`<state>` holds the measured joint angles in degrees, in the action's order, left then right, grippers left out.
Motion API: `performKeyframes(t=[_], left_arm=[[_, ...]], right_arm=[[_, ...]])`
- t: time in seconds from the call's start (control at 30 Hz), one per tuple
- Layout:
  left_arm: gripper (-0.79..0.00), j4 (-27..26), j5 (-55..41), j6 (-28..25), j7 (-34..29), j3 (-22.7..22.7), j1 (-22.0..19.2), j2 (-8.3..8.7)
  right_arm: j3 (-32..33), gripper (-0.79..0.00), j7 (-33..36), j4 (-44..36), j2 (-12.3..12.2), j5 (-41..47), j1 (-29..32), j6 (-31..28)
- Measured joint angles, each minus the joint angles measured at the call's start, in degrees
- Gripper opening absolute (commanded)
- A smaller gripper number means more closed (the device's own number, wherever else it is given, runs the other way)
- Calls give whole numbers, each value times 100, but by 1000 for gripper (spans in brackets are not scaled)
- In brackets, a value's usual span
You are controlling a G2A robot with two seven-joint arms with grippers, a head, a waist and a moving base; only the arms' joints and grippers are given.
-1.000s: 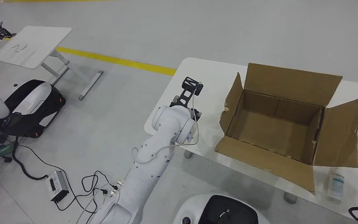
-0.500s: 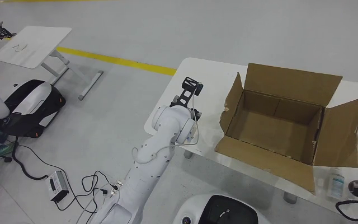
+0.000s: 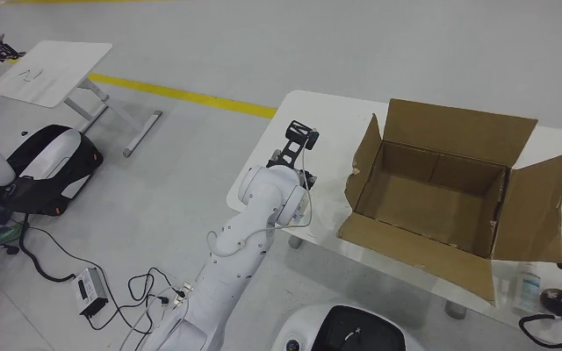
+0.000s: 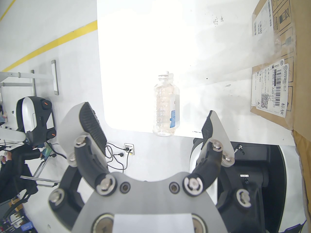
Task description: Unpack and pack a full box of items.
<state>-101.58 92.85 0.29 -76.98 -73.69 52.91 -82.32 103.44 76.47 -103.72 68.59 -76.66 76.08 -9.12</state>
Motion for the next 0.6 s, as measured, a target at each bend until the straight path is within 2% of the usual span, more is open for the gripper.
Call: performKeyframes(t=[0.07, 0.13, 0.33, 0.43, 0.57, 0.6], left_arm=[[0, 0, 0, 0, 0, 0, 0, 0], [0, 0, 0, 0, 0, 0, 0, 0], [0, 0, 0, 0, 0, 0, 0, 0], [0, 0, 0, 0, 0, 0, 0, 0], [0, 0, 0, 0, 0, 0, 0, 0], [0, 0, 0, 0, 0, 0, 0, 0]], right_arm=[[-27, -696, -13, 43, -9, -15, -8, -4], [-57, -582, -21, 73, -19, -61, -13, -17], [-86, -366, -33, 77, -42, -34, -24, 10], [-78, -120, -15, 59, -55, 14, -47, 26], [28, -142, -57, -144, -72, 242, -61, 55], [99, -209, -102, -248, -74, 361, -59, 95]])
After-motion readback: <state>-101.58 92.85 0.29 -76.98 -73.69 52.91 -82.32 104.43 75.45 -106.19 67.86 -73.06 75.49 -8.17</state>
